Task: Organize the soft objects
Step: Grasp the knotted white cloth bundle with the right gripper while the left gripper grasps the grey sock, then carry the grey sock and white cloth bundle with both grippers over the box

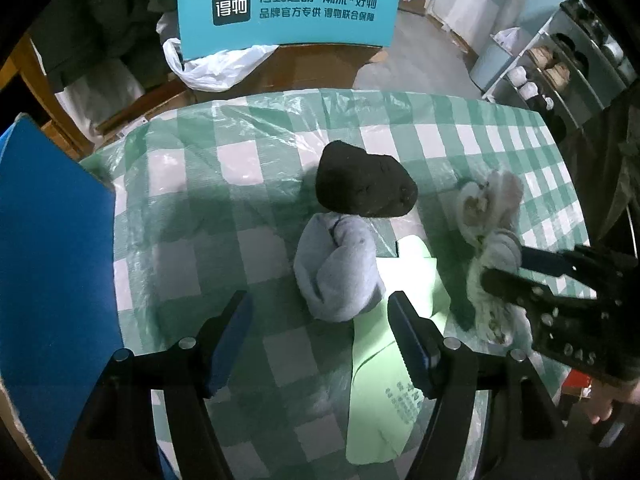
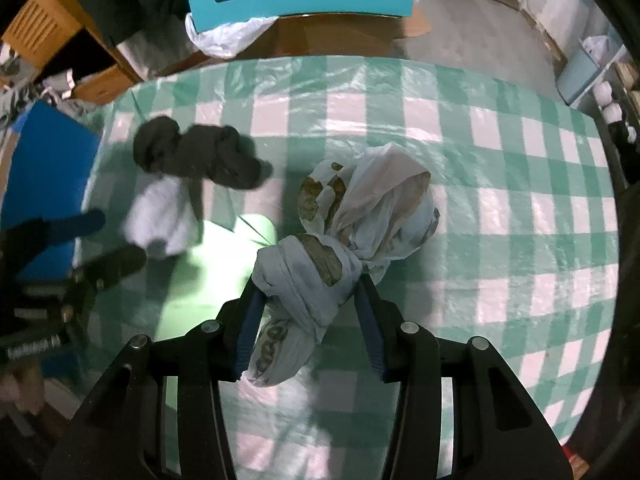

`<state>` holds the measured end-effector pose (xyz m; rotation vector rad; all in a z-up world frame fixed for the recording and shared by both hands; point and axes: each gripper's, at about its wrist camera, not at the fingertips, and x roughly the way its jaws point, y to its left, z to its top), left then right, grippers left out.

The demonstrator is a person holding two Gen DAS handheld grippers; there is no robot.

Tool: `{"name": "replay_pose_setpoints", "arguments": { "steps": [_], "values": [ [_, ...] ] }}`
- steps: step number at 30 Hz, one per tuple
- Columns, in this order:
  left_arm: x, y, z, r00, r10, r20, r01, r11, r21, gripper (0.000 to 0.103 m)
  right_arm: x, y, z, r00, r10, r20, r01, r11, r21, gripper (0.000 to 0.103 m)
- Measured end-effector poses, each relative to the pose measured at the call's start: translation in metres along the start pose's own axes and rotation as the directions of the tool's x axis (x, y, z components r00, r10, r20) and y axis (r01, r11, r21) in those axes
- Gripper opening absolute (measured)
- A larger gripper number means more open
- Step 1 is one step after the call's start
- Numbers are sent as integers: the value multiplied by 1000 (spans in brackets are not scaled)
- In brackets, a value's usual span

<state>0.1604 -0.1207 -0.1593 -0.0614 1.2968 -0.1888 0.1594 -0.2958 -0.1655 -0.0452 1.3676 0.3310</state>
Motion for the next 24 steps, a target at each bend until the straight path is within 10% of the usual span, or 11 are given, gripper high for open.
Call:
{"name": "replay_pose_setpoints", "arguments": {
  "steps": [13,18,24],
  "values": [
    [20,-4,12,1000,15,1,-15,1000,-7,73,17,-23,-5,997,81,7,-81,987,140,50],
    [26,-9,13,1000,1,-17,-1,999,33,32,25,-23,-5,997,82,16,-83,985,153,51],
    [18,-18,5,1000,21,7,-21,996,90,22,18,-18,-8,998,60,33,-64,991,121,45]
  ]
}}
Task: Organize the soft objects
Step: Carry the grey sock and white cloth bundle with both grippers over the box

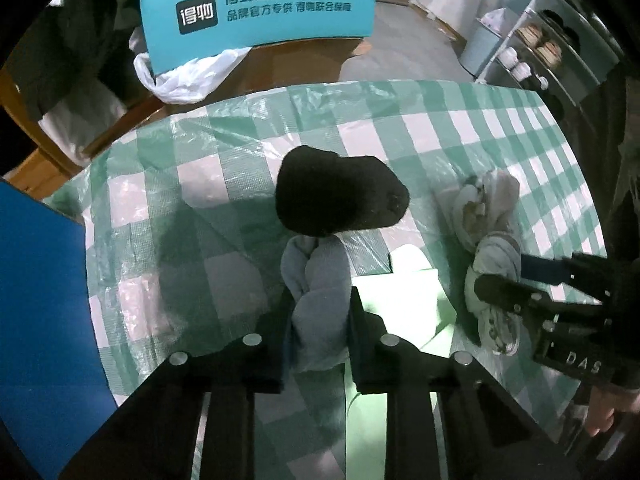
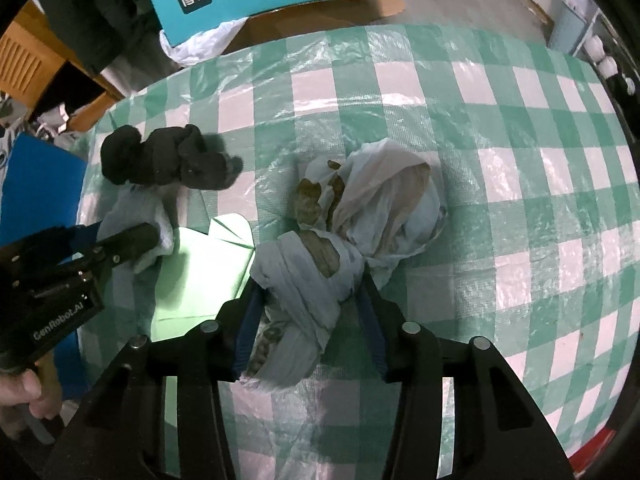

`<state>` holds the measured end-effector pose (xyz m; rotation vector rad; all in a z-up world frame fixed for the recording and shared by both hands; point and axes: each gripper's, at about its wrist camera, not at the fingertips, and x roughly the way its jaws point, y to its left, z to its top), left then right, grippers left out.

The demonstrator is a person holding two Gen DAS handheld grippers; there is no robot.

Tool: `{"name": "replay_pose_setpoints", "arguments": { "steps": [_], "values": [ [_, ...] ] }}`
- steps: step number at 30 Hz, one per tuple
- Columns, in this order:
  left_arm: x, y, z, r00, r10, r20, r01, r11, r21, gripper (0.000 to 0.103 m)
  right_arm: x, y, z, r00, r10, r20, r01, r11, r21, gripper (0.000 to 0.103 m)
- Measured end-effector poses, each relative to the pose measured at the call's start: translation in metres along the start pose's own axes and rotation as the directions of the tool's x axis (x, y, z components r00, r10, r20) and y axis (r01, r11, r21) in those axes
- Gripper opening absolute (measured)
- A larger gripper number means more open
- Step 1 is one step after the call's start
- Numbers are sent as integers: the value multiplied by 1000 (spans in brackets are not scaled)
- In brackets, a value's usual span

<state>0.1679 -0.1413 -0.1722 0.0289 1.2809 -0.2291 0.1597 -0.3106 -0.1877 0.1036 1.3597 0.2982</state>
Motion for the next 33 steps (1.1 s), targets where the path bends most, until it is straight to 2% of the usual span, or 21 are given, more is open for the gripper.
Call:
{"name": "replay_pose_setpoints", "arguments": {
  "steps": [10,33],
  "values": [
    [-25,5,-9,1000,-23,18,23,1000,-4,21,-29,13,-3,999,13,38,-11,999,-41,42],
    [-107,19,-51,993,-35,113,36,999,-4,21,-97,86,-24,989,87,122,-62,979,-192,42]
  ]
}}
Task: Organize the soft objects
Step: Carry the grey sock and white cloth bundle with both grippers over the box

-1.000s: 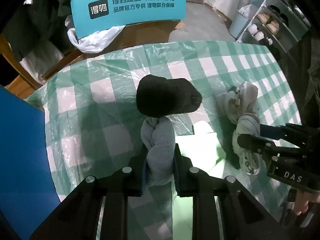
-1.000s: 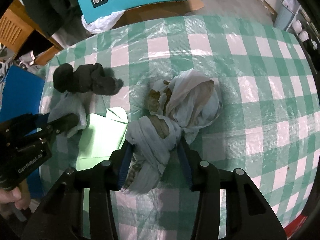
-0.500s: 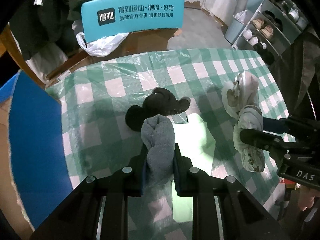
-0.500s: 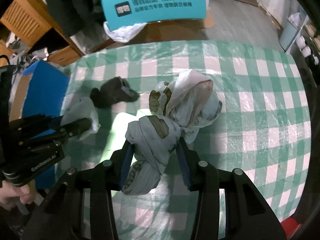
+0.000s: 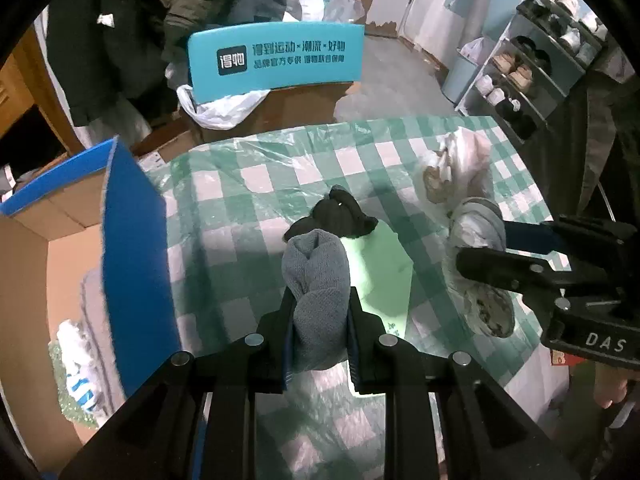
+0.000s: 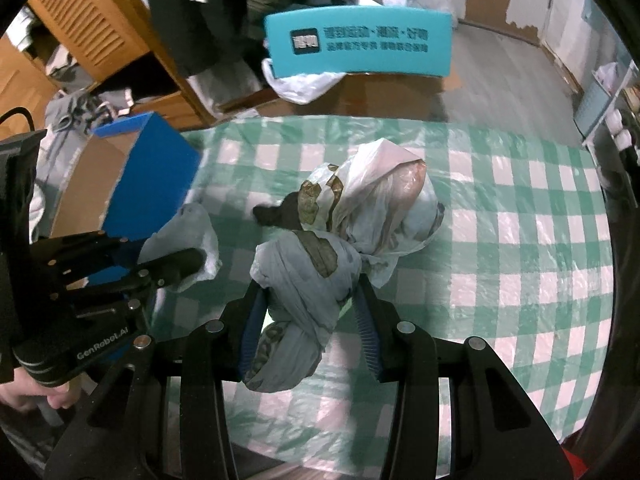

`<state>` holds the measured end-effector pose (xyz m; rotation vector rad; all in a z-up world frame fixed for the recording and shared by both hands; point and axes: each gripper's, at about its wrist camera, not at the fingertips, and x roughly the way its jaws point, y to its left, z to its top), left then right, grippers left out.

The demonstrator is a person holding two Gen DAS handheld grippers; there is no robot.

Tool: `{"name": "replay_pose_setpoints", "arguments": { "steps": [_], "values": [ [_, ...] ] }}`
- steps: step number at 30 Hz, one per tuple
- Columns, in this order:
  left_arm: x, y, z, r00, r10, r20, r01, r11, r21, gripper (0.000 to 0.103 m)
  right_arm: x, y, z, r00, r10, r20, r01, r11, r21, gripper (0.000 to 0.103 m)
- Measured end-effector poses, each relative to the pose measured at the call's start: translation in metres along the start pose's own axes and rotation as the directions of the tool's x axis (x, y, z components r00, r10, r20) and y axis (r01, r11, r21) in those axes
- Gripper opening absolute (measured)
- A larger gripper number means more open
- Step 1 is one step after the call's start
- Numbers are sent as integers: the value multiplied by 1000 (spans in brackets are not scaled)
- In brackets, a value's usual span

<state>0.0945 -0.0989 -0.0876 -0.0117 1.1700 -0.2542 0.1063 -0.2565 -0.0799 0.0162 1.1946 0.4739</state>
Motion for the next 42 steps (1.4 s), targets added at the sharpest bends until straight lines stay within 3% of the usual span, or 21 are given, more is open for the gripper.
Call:
{"name": "replay_pose_setpoints", "arguments": {
  "steps": [20,42],
  "values": [
    [-63,26,-25,996,37,82,-35,999,-19,21,-24,71,10,996,73,41,-68,990,-122,42],
    [-105,110,-62,987,80,139,-56,984,-172,21,-5,166,25,991,131,-10,-129,960,-250,42]
  ]
}}
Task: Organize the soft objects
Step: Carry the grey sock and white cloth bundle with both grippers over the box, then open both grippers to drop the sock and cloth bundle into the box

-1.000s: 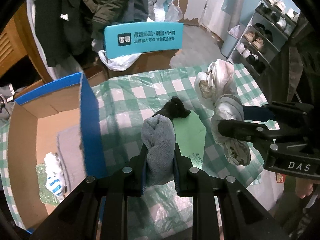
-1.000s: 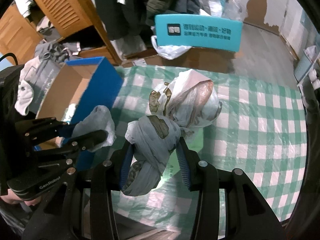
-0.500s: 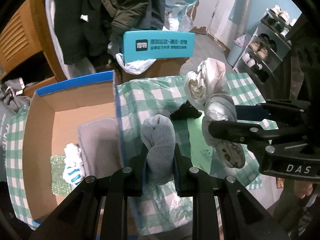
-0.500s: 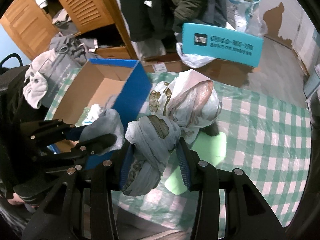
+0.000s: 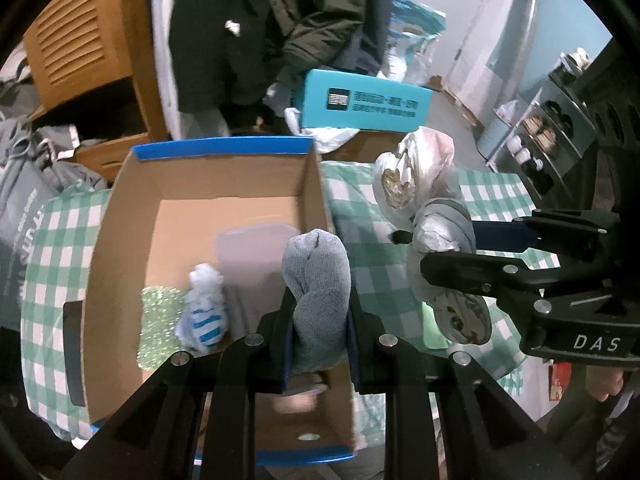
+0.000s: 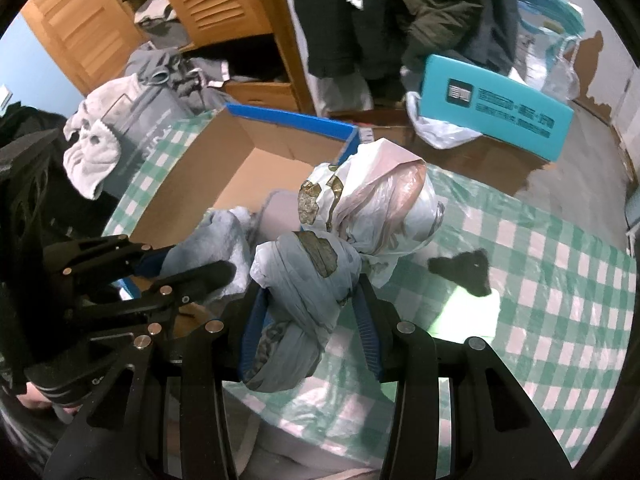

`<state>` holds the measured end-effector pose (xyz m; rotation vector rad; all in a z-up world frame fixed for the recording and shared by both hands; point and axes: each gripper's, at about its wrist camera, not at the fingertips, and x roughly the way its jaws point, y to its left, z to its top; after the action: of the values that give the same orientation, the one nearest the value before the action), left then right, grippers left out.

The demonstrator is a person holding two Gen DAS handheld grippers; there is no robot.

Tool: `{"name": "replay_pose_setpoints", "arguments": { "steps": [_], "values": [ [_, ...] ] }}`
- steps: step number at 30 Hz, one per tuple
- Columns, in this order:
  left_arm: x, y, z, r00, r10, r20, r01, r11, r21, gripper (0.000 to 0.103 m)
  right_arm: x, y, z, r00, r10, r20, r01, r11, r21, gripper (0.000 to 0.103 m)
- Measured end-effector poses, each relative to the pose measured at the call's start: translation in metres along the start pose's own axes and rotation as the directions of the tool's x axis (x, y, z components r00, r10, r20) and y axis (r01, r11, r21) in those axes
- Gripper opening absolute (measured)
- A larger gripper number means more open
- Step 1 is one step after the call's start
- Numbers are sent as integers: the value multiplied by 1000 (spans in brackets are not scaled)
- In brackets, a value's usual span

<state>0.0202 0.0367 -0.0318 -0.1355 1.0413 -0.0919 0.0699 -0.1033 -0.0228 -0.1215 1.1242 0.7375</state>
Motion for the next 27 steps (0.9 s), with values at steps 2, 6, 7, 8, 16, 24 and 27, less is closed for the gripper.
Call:
{"name": "replay_pose_setpoints", "arguments": {
  "steps": [2,6,7,8,16,24,27],
  "values": [
    [-3,10,-1,1000,3,3,-3,1000,-16,21,4,8,4,1000,8,-4,-8,1000,-7,42],
    [-6,29,-1,1000,12,4,-11,998,-55,21,13,24,12,1000,15,-13,-16,999,-30,42],
    [-7,32,-1,1000,13,6,-13,998,-61,21,15,28,13,1000,16,-18,-16,999,-35,42],
    [-8,36,-1,1000,15,8,-15,998,-67,22,18,32,15,1000,17,-24,-18,999,-40,42],
    [-9,63,-5,999,45,7,-44,993,-107,22,39,55,25,998,29,-63,-33,997,-67,42],
    [-8,83,-12,998,67,-2,-66,987,-149,26,54,69,33,995,40,-90,-47,996,-79,43],
    [-8,88,-14,997,77,-1,-76,984,-164,29,59,74,34,994,41,-102,-49,995,-84,45]
  ]
}}
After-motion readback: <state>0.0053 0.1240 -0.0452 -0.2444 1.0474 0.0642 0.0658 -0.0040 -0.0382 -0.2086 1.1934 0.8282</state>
